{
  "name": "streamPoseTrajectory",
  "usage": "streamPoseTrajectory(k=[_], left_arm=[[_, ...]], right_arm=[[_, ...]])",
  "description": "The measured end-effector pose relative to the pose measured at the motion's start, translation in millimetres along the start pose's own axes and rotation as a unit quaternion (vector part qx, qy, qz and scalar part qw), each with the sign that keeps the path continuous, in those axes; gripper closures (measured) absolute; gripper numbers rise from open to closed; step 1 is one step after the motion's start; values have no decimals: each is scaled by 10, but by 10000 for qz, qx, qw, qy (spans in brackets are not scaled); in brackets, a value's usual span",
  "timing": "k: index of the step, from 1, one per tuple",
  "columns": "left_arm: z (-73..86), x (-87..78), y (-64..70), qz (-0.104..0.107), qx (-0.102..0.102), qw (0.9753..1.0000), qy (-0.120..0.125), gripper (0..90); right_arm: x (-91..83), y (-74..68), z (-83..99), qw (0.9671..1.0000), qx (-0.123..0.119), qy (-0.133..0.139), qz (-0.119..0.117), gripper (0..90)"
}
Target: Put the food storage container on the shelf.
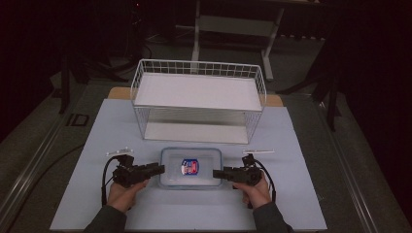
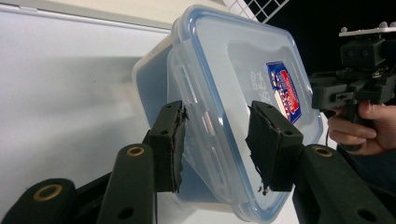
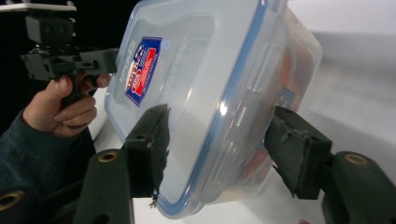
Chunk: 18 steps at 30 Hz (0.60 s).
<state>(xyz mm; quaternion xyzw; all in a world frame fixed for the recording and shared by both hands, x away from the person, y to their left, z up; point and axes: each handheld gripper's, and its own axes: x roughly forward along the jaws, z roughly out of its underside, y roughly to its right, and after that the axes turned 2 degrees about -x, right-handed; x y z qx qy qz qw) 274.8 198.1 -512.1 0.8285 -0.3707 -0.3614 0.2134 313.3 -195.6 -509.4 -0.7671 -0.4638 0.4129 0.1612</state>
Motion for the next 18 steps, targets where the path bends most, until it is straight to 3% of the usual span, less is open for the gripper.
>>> streamPoseTrajectory(k=[2, 4, 5, 12, 14, 15, 16, 17, 18], left_arm=[[6, 14, 42, -163, 118, 9998, 11, 523], [6, 14, 42, -163, 118, 9998, 11, 503], [9, 23, 97, -373, 268, 9989, 47, 474], [15, 6, 63, -387, 122, 9992, 26, 388], [13, 4, 50, -333, 79, 9994, 1, 390], [8, 1, -2, -99, -82, 9999, -105, 392], [8, 1, -2, -99, -82, 9999, -105, 391], [19, -2, -54, 165, -254, 9994, -140, 402], [19, -2, -54, 165, -254, 9994, -140, 428]], right_arm=[[-7, -6, 11, 10000, -30, 44, -18, 420], [-5, -9, 13, 10000, -17, 58, -25, 420], [5, -11, 18, 10000, -33, 74, -27, 421], [42, -15, 35, 9998, -158, 59, -44, 427], [41, -16, 35, 9998, -175, 53, -45, 427], [36, -25, 36, 9997, -227, 37, -45, 432], [32, -28, 37, 9995, -297, 44, -45, 442], [26, -27, 38, 9994, -327, 57, -53, 454], [26, -27, 38, 9994, -327, 57, -53, 454]])
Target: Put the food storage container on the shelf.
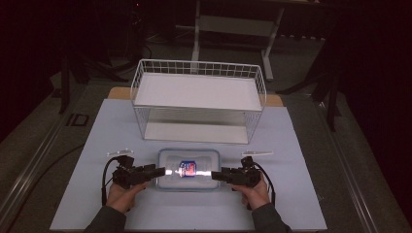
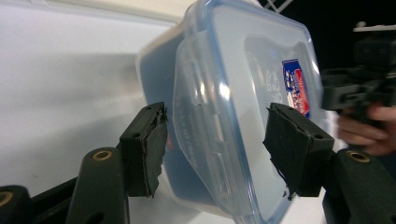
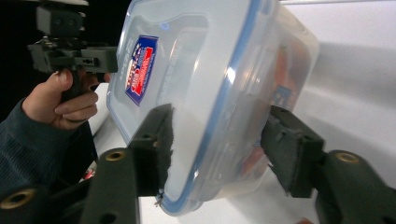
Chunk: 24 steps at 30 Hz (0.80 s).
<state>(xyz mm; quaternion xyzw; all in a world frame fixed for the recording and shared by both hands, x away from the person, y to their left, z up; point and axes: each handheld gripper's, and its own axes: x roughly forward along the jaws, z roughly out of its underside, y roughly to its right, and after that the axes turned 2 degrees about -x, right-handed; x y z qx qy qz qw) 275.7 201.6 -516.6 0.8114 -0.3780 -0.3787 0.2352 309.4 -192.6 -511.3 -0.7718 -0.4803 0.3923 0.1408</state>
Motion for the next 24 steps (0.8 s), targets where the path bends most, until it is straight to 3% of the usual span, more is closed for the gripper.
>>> streamPoseTrajectory(k=[1, 5, 8, 13, 24], left_arm=[[-2, -6, -14, 128, 17, 9999, -37, 450], [-6, -11, -34, 236, -10, 9997, -112, 457], [-10, -24, -4, 187, 102, 9996, -190, 464], [-5, -42, 34, 116, 116, 9996, -226, 473], [15, -82, 140, -41, 313, 9994, -171, 485]], right_arm=[[-3, -9, 1, 10000, -52, -5, 3, 456], [-2, -7, 3, 10000, -33, 22, -10, 463], [-12, -4, 1, 10000, 37, 28, -65, 485], [-26, -30, 7, 9999, 139, 41, -36, 500], [-68, -115, 21, 10000, 26, -17, 86, 523]])
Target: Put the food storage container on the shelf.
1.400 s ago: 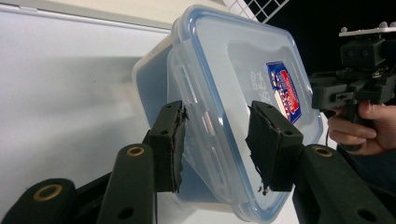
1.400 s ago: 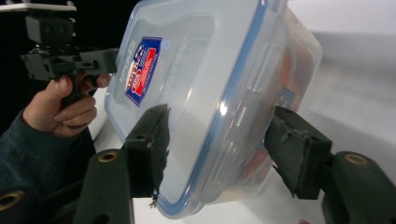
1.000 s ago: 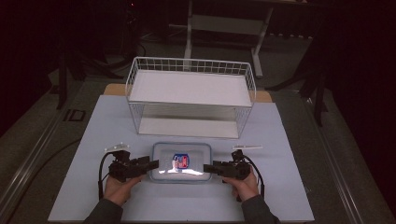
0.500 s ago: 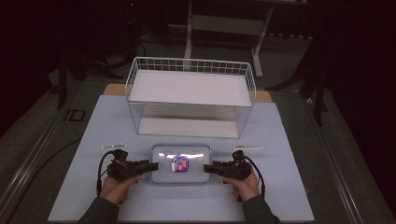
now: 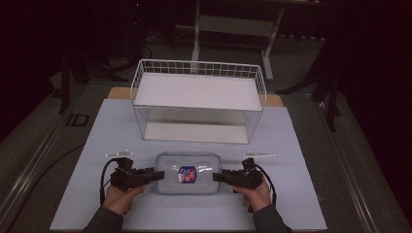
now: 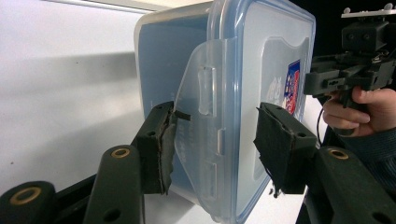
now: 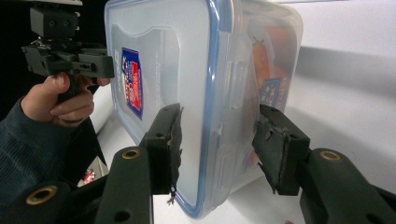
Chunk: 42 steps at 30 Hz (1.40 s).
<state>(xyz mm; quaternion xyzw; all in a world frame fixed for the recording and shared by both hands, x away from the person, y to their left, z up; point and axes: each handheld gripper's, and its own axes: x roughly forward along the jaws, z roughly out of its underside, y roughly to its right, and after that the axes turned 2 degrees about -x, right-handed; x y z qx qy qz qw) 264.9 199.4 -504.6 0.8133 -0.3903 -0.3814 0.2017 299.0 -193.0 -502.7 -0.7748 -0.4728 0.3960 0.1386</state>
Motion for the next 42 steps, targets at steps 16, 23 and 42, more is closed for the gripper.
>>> streamPoseTrajectory(k=[16, 23, 42], left_arm=[[-29, -13, 82, 50, 131, 9998, 119, 488], [-62, -42, 156, 63, 233, 9994, 256, 488], [-185, -138, 323, 123, 495, 9974, 518, 489]], right_arm=[[-95, -72, -49, 9996, -237, 111, 96, 522], [-159, -123, -82, 9990, -377, 224, 106, 522], [-333, -257, -202, 9963, -628, 589, 39, 532]])
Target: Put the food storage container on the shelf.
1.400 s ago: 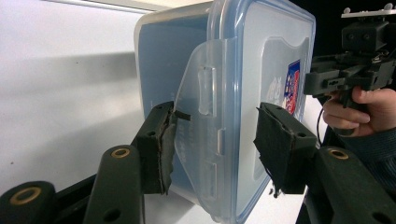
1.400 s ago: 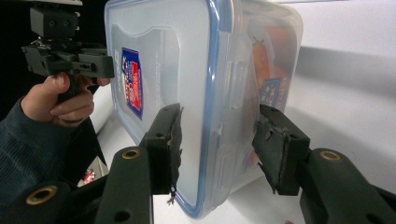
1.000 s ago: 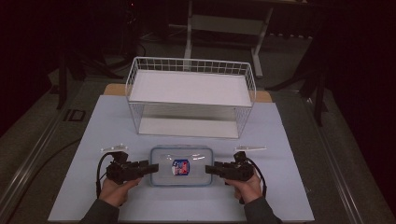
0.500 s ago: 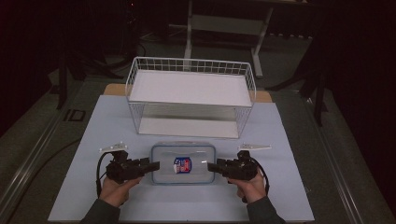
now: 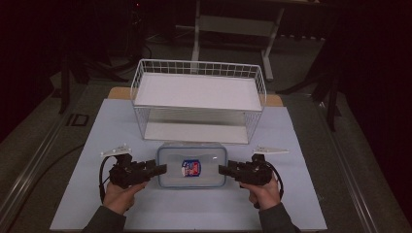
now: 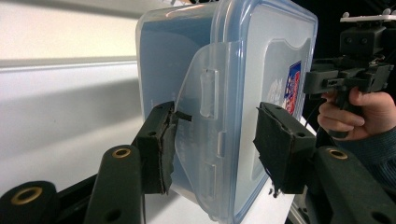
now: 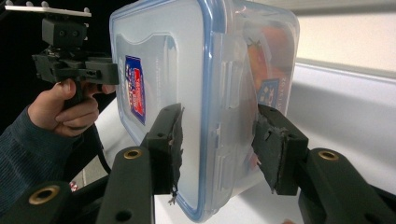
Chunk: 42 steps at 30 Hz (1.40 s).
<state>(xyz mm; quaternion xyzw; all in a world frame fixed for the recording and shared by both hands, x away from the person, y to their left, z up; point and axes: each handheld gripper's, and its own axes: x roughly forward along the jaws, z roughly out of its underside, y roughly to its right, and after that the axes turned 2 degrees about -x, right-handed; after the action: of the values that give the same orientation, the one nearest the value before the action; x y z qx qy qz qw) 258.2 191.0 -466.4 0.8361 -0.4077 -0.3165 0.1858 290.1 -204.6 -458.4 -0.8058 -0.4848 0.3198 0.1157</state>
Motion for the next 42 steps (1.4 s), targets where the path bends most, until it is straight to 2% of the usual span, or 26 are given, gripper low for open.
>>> streamPoseTrajectory(k=[6, 12, 21, 29, 34, 42], left_arm=[[-48, -51, 58, -3, 78, 9999, 78, 489], [-97, -27, 81, 35, 89, 9999, 109, 489], [-329, -37, 172, 0, 321, 9993, 176, 489], [-487, -90, 196, 38, 382, 9988, 300, 489], [-611, -110, 224, 44, 455, 9983, 349, 489], [-808, -147, 256, 86, 558, 9970, 532, 489]], right_arm=[[-38, -70, -57, 9999, -77, 107, 14, 532], [-78, -81, -95, 9998, -93, 177, 55, 531], [-145, -100, -238, 9989, -195, 398, 134, 525], [-168, -156, -427, 9982, -382, 444, 122, 527], [-185, -167, -497, 9978, -414, 493, 123, 528], [-233, -214, -737, 9964, -566, 620, 131, 531]])
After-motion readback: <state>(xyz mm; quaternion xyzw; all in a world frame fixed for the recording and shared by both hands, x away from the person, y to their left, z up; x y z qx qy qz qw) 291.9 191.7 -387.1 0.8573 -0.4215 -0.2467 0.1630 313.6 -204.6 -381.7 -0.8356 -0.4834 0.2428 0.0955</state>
